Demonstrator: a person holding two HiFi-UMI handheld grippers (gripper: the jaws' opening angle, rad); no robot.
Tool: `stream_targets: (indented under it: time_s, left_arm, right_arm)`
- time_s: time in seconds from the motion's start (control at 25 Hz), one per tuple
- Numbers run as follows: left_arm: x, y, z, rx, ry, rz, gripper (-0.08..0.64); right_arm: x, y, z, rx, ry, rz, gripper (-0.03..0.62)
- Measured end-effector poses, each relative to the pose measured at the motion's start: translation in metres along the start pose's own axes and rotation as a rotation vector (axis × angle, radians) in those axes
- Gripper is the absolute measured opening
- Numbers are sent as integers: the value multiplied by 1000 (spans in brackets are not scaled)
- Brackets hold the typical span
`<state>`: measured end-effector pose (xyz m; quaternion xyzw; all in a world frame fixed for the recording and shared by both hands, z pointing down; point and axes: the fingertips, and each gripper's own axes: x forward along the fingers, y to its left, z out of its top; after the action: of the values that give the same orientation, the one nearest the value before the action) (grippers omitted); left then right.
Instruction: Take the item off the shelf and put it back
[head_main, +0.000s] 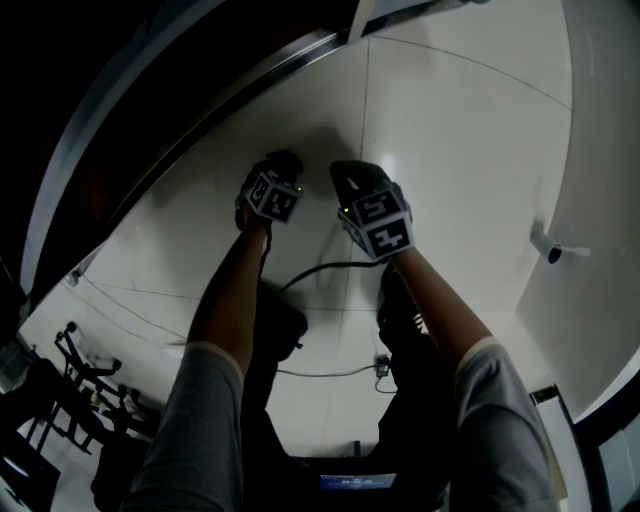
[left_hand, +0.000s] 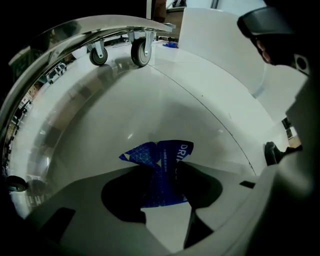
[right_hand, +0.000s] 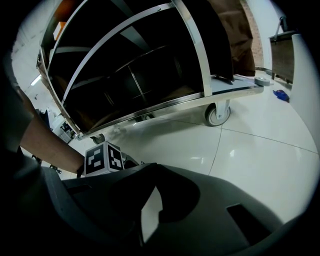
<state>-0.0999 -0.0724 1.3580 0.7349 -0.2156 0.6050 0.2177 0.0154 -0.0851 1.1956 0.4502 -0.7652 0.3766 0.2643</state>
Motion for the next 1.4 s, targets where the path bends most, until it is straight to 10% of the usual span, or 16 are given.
stream_targets:
  time_s: [0.2,0.4,0.48,0.6,0.8,1.4]
  left_arm:
    - [-41,-14,8,-26,-6,-38,209]
    - [-121,-134,-14,-316,166,-575,209]
    - [-155,-148,-21,-349,230,-628,209]
    - [-196,-107,-31,-263,268,-400,209]
    - [-268,-16,33,59,-27,69,209]
    - [-510,-43,69,-31,-136,135,209]
  right_arm:
    - [-22,6,5,25,18,-27,9]
    - [-63,38,26,26,24,-20,9]
    - [-82,52,36,25,30,-12,9]
    - [-115,73,54,14,28,-7,9]
    - [-176,109,94,11,-2,7,9]
    - [-342,181,182,-16,-35,-5,9]
